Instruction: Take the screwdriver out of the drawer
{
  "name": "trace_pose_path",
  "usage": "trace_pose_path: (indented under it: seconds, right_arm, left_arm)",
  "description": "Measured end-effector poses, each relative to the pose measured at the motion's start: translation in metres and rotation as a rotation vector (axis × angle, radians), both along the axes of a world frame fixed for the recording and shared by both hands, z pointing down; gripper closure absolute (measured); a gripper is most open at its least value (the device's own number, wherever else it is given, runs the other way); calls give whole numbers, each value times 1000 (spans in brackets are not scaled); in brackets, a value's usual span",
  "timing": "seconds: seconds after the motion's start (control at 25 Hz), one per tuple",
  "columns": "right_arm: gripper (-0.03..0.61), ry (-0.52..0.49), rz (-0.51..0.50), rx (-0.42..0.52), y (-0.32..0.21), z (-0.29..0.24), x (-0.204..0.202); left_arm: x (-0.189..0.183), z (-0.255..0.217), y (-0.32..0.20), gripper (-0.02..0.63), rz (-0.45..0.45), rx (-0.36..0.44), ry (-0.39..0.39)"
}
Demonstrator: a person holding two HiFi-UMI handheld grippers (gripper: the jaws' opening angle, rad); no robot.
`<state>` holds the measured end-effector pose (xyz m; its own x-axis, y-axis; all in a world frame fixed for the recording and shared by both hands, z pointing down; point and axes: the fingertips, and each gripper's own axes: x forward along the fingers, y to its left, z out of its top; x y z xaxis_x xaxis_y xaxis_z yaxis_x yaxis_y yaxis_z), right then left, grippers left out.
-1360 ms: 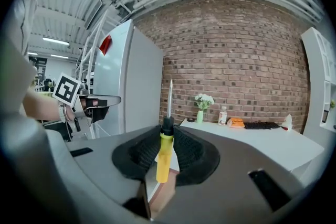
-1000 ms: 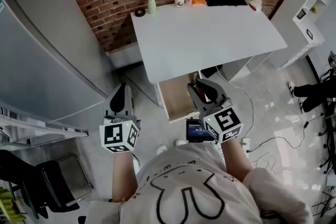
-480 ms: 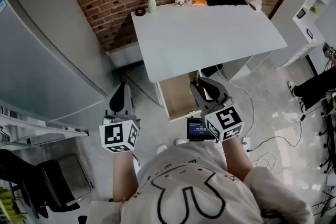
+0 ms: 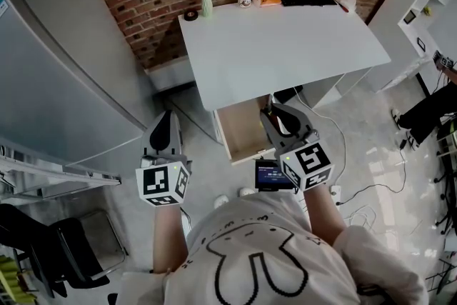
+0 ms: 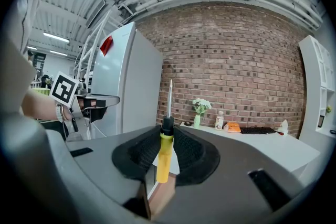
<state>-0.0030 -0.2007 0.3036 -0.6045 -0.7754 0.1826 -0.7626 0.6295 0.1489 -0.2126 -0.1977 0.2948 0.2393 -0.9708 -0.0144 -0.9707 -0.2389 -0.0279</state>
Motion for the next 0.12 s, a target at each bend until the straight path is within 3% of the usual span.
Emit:
trace_pose_path:
  seconds: [0.12]
  right_arm:
    - [501, 0, -3, 0, 0, 0, 0]
  left_arm:
    - [0, -1, 0, 601, 1, 3, -1]
